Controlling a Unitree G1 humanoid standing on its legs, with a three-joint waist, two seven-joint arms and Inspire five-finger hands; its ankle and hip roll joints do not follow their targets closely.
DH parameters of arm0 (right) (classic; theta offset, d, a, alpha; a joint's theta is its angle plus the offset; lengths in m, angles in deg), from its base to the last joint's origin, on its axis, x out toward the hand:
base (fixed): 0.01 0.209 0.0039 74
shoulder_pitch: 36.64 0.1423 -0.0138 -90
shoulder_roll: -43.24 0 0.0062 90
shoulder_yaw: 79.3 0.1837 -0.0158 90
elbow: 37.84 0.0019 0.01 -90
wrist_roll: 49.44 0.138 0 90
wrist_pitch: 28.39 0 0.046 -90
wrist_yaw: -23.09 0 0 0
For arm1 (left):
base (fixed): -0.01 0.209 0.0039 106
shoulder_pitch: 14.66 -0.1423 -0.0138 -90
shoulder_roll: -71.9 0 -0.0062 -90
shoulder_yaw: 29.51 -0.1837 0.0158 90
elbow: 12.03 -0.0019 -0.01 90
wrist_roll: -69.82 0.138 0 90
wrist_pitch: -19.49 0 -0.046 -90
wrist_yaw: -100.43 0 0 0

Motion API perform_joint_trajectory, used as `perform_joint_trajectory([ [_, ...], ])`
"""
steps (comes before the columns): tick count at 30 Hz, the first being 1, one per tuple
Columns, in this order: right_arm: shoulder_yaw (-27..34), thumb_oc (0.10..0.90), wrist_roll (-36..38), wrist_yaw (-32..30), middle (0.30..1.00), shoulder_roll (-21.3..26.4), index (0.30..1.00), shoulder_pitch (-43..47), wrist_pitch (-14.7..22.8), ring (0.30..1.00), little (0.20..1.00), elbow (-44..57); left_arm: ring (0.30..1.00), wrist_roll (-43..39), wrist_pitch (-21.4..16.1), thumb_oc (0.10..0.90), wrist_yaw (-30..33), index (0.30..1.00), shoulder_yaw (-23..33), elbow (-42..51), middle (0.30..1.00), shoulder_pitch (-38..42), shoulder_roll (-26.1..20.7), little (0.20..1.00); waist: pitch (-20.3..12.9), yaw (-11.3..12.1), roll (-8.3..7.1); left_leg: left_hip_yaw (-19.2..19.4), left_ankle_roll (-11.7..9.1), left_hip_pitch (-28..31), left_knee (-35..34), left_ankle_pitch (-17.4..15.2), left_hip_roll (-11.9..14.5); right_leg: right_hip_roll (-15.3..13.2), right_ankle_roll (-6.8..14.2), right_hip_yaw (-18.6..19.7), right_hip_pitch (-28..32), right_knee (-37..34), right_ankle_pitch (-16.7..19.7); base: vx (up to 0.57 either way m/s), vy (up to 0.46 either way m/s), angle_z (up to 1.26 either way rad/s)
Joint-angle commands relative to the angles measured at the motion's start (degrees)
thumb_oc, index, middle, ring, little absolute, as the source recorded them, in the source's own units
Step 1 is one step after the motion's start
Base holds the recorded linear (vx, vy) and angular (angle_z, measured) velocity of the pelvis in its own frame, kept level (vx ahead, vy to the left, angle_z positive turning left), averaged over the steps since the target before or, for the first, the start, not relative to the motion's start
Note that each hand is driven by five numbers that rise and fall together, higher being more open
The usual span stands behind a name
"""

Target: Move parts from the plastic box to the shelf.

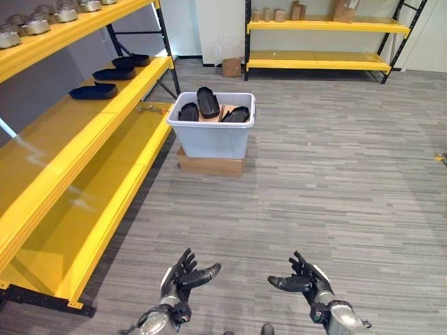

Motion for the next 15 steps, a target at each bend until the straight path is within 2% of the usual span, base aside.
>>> perform_joint_trajectory([
  [1,-0.21,0.9,-0.86,1.34,1.0,-0.33,1.0,4.58,3.95,1.0,1.0,4.06,1.0,2.22,-3.96,0.9,-1.62,1.0,2.21,2.85,1.0,3.15,-1.72,1.0,-2.13,0.86,-2.21,-5.47,-4.45,0.52,-0.66,-1.11,6.01,-5.55,5.52,1.84,3.45,0.43,-3.55,0.0,0.0,0.0],
  [4,0.06,0.9,-1.07,1.16,1.0,-0.42,1.0,5.08,3.98,1.0,1.0,3.41,1.0,2.27,-4.2,0.9,-1.06,1.0,2.62,2.49,1.0,3.75,-1.53,1.0,-1.93,0.96,-2.42,-5.22,-3.9,0.88,-0.66,-1.47,5.69,-6.08,5.82,2.04,3.49,0.83,-3.17,0.0,0.041,-0.01],
  [10,-0.01,0.9,-0.85,1.61,1.0,-0.53,1.0,6.42,4.16,1.0,1.0,3.18,1.0,1.88,-4.91,0.9,-0.37,1.0,3.45,2.94,1.0,4.63,-2.3,1.0,-0.58,1.2,-2.03,-5.38,-2.26,0.41,0.34,-2.14,4.5,-7.55,6.7,3.36,-0.31,7.16,-3.63,-0.05,0.099,-0.06],
  [13,-0.34,0.9,-0.77,2.66,1.0,-0.99,1.0,6.35,3.73,1.0,1.0,3.03,1.0,1.52,-4.94,0.9,-0.58,1.0,3.47,3.48,1.0,4.57,-2.44,1.0,0.48,1.43,-1.77,-6.65,-0.41,-0.04,2.48,-3.33,2.35,-9.14,8.04,4.01,-2.89,13.05,-3.88,-0.05,0.171,-0.12],
  [14,-0.37,0.9,-0.96,3.06,1.0,-1.28,1.0,6.02,3.67,1.0,1.0,2.83,1.0,1.8,-4.83,0.9,-0.76,1.0,3.29,3.43,1.0,4.65,-2.39,1.0,0.9,1.34,-1.76,-6.82,0.23,-0.2,3.12,-3.65,1.66,-10.0,8.67,4.03,-4.65,16.48,-3.1,-0.05,0.196,-0.04],
  [15,-0.31,0.9,-1.12,3.25,1.0,-1.51,1.0,5.55,3.62,1.0,1.0,2.81,1.0,2.14,-4.71,0.9,-1.07,1.0,3.22,3.4,1.0,4.63,-2.36,1.0,1.31,1.26,-1.7,-6.78,0.91,0.06,3.41,-4.08,0.88,-11.08,9.24,4.33,-6.29,20.2,-0.73,-0.04,0.223,0.03],
])
